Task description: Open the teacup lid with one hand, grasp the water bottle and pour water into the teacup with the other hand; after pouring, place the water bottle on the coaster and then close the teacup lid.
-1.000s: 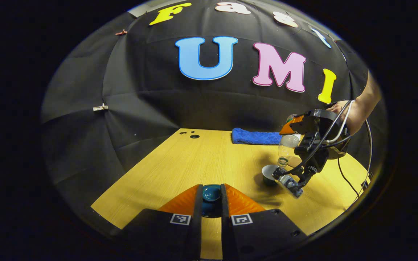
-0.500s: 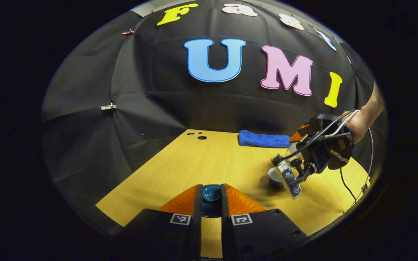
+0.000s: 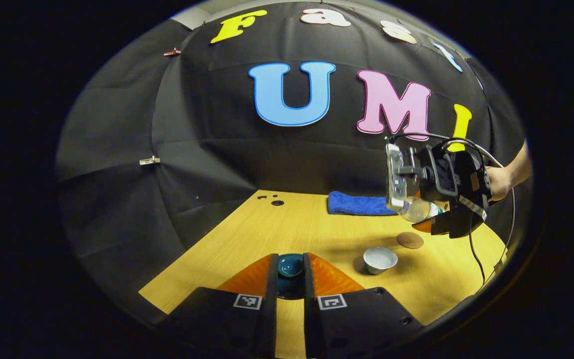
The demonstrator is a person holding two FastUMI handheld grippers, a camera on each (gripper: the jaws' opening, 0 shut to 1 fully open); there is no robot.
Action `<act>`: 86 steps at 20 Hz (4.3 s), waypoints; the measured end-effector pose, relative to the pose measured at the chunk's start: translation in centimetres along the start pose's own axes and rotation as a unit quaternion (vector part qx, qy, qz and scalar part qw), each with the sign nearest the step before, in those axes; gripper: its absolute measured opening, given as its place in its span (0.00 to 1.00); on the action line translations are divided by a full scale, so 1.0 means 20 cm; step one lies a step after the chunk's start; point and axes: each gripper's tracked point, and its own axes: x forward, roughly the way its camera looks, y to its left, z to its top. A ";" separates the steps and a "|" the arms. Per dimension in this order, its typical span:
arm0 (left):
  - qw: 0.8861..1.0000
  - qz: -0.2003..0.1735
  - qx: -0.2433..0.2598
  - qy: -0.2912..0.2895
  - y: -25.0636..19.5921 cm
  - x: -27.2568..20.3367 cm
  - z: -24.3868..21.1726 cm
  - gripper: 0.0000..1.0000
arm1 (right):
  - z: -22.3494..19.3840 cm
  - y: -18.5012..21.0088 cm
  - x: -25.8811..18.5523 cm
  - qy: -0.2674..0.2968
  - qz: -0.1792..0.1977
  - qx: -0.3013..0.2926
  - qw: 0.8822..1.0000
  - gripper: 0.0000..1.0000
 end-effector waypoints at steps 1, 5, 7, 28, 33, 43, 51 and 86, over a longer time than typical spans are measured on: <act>1.000 -0.003 0.002 -0.002 -0.02 0.01 0.03 0.27 | -0.02 -0.03 0.01 0.003 0.001 0.034 0.999 0.71; 1.000 -0.015 -0.008 -0.015 -0.13 0.04 0.15 0.27 | -0.10 -0.10 0.00 -0.019 0.010 0.198 0.980 0.71; 1.000 -0.017 -0.018 -0.018 -0.19 0.05 0.20 0.26 | -0.12 -0.14 0.00 -0.037 0.015 0.280 0.959 0.71; 0.995 -0.031 -0.093 -0.011 -0.56 0.30 0.33 0.26 | -0.13 -0.10 0.33 -0.213 0.004 0.545 0.811 0.71; 0.995 -0.030 -0.098 0.007 -0.57 0.31 0.24 0.26 | -0.09 -0.04 0.32 -0.227 -0.007 0.521 0.823 0.75; 0.996 -0.031 -0.085 0.013 -0.55 0.31 0.21 0.30 | -0.11 0.00 0.33 -0.209 -0.010 0.509 0.835 0.82; 0.995 -0.047 -0.086 0.029 -0.63 0.34 0.15 0.31 | -0.24 0.17 0.23 -0.176 0.005 0.523 0.834 1.00; 0.994 -0.085 0.066 0.023 -0.86 0.43 -0.09 0.98 | -0.50 0.56 -0.43 -0.130 0.020 0.530 0.838 1.00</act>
